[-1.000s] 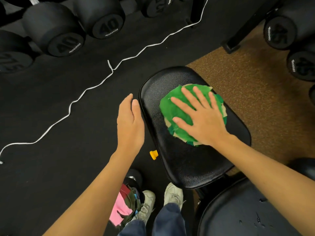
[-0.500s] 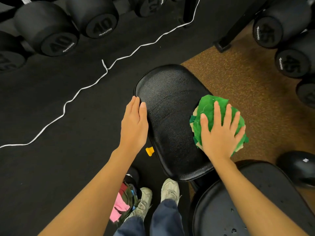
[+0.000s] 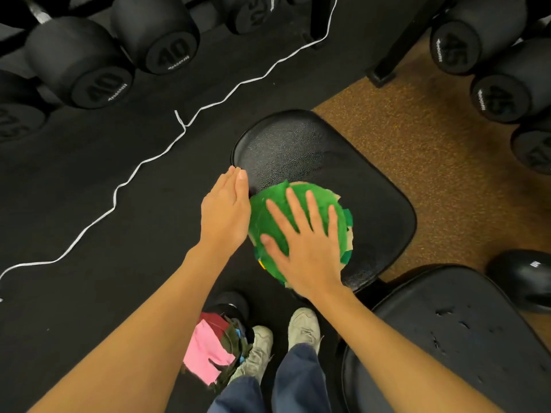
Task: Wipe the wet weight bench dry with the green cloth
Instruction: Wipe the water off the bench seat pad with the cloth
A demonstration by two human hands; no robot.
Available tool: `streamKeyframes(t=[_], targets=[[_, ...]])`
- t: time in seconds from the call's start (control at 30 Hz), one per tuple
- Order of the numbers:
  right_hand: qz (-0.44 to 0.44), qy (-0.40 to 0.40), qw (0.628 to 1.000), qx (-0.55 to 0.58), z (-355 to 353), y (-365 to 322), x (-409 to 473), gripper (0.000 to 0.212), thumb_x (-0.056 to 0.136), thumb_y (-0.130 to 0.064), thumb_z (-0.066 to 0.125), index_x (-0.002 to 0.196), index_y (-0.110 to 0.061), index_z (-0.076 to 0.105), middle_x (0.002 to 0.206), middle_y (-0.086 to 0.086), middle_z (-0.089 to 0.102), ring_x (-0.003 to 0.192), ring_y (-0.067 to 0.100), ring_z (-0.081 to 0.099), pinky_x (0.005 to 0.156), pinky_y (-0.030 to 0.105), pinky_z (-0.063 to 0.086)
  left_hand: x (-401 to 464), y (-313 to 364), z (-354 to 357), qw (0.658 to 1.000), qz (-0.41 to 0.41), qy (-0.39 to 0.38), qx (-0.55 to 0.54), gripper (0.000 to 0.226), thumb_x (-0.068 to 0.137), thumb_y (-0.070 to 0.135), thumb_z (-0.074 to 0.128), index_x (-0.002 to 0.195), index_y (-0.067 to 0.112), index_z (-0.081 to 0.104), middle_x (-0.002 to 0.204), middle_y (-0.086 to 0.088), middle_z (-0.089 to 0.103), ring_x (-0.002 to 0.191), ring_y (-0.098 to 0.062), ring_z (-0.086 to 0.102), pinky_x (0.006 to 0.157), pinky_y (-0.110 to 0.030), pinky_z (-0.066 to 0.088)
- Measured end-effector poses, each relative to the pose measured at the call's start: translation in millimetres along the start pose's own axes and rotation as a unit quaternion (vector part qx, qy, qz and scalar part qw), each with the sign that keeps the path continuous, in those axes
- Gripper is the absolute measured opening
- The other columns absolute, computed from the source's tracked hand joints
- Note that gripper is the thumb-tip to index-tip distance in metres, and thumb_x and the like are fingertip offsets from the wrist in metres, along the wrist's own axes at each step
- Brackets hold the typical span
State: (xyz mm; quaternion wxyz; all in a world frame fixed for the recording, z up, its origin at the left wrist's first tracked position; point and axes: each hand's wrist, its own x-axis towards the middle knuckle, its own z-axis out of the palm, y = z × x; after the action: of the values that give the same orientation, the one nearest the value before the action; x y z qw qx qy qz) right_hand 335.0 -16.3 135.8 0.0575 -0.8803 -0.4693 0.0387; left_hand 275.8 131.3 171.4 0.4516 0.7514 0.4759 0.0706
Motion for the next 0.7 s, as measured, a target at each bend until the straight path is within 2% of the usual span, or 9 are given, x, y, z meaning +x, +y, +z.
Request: streamKeyframes(t=[0.2,0.27,0.33,0.5,0.6,0.7], targets=[[-0.189,-0.034,0.981,-0.003,-7.8,38.2,-37.5,0.053,0.093,-0.06,0.039,0.143,-0.044,0.036,0.156,-0.007,0.026,0.145,0.024,0.021,0.113,0.056,0.019,-1.1,-3.2,2.5,0.998,0.016,-0.021,0.057,0.05,0.104,0.04,0.022,0.145,0.017,0.039,0.155,0.001,0.031,0.144,-0.014,0.022,0.118,-0.046,0.016],[-0.224,-0.042,0.973,-0.017,-11.5,58.3,-38.4,0.054,0.093,-0.062,0.039,0.143,-0.045,0.034,0.156,-0.008,0.026,0.146,0.023,0.02,0.114,0.056,0.019,0.6,-4.4,4.3,0.997,0.02,-0.021,0.07,0.049,0.104,0.039,0.022,0.145,0.017,0.039,0.155,0.001,0.031,0.144,-0.012,0.022,0.118,-0.045,0.016],[-0.221,-0.047,0.974,-0.029,-14.5,77.2,-34.4,0.055,0.093,-0.064,0.037,0.144,-0.046,0.031,0.157,-0.009,0.023,0.146,0.023,0.017,0.114,0.056,0.018,2.3,-5.9,5.6,0.996,0.019,-0.022,0.085,0.049,0.104,0.038,0.022,0.145,0.017,0.038,0.155,0.002,0.03,0.144,-0.01,0.021,0.118,-0.045,0.016],[-0.085,-0.027,0.995,-0.033,-18.4,110.3,-23.5,0.055,0.092,-0.065,0.033,0.144,-0.048,0.029,0.157,-0.008,0.025,0.145,0.024,0.022,0.114,0.056,0.017,2.2,-7.6,5.1,0.994,0.025,-0.027,0.101,0.05,0.104,0.038,0.021,0.147,0.016,0.034,0.156,0.003,0.028,0.145,-0.009,0.019,0.119,-0.044,0.015],[0.071,0.008,0.997,-0.021,-15.9,113.5,-20.3,0.055,0.091,-0.064,0.032,0.143,-0.047,0.031,0.156,-0.006,0.029,0.145,0.025,0.02,0.115,0.056,0.013,1.6,-7.2,4.1,0.994,0.025,-0.028,0.098,0.051,0.104,0.039,0.021,0.148,0.016,0.034,0.156,0.003,0.028,0.145,-0.009,0.019,0.119,-0.043,0.014],[0.237,0.044,0.97,0.024,-10.2,102.8,-21.2,0.057,0.091,-0.063,0.034,0.143,-0.041,0.036,0.156,-0.001,0.027,0.145,0.029,0.017,0.113,0.058,0.016,2.9,-7.5,2.1,0.994,0.028,-0.03,0.098,0.05,0.104,0.038,0.022,0.147,0.015,0.036,0.156,0.001,0.029,0.145,-0.01,0.02,0.119,-0.044,0.014]])
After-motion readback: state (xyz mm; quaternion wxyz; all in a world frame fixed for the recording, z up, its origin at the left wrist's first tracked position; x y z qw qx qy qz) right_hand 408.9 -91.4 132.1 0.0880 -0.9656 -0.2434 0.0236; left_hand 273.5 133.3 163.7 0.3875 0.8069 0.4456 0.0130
